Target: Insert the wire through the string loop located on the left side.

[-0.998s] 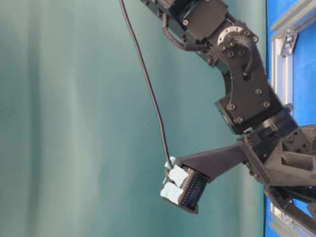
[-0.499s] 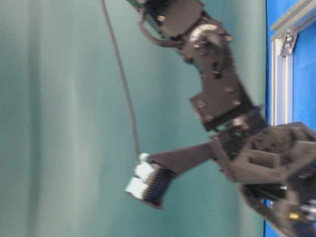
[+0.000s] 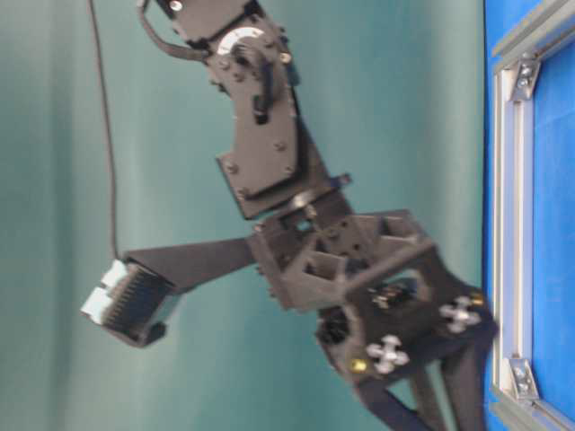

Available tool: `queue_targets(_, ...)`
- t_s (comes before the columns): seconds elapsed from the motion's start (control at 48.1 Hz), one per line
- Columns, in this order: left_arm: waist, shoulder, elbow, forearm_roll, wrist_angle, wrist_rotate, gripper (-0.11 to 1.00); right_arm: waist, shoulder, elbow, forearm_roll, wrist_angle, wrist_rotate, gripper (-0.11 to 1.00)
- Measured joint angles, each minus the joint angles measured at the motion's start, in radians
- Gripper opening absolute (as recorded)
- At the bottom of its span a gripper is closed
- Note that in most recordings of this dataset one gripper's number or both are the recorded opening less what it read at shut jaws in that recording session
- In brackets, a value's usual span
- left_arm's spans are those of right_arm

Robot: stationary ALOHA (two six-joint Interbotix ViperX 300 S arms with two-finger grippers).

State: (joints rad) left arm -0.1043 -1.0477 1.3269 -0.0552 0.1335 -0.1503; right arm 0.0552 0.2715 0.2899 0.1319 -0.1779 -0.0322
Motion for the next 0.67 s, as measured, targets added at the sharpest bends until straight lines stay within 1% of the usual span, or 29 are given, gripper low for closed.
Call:
queue_targets(0.249,0.014,0.005,0.0,0.0,0.003,0.002,0.75,-0.002,-0.008,0.003,0.0,0.009,0.0,0.94)
queue_targets(0.665,0.015,0.006,-0.002,0.0,0.021,0.0,0.75,-0.002,-0.008,0.005,0.0,0.017,0.0,0.94)
